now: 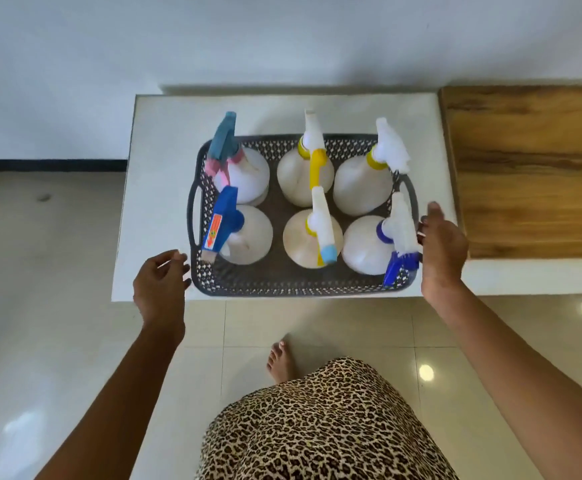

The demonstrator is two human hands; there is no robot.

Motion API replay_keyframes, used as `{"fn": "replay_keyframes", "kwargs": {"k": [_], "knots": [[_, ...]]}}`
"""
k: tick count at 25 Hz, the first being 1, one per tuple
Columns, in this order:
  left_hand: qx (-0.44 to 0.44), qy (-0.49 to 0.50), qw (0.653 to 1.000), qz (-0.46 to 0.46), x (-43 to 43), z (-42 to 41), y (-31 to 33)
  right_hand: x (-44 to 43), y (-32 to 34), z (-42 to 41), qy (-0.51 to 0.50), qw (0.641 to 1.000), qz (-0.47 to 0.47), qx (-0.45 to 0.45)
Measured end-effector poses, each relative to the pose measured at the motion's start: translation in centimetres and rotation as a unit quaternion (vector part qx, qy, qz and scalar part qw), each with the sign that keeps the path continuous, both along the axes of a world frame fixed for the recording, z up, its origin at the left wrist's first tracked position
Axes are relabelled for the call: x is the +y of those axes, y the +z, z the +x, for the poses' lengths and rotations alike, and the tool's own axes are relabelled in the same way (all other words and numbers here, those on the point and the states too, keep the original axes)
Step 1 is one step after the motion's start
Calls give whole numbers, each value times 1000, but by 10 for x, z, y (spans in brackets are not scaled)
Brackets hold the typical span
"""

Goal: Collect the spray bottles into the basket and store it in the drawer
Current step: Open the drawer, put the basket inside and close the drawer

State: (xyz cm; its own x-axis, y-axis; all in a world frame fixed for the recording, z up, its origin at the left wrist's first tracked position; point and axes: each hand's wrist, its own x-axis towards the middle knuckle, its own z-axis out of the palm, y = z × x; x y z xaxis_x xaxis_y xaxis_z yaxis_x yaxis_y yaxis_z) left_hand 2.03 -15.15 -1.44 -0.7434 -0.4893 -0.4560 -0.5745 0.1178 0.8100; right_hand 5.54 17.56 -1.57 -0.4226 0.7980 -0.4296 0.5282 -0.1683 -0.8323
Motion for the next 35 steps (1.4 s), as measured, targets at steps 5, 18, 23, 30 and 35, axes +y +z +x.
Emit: {"fn": "replay_keyframes", "kwargs": {"k": [5,18,23,30,35], "knots": [[25,106,993,-33,-3,77,-26,-34,-20,73,-171,980,-98,22],[-164,106,887,418,55,145,-211,-82,-209,139,-156,826,-529,113],[-75,138,791,591,60,123,-287,-99,-291,120,-144,787,-572,179],[-30,91,801,591,61,89,-330,-104,-334,93,-122,776,-568,245],[-9,120,816,566,68,70,-338,-107,-346,77,-125,776,-551,280]]}}
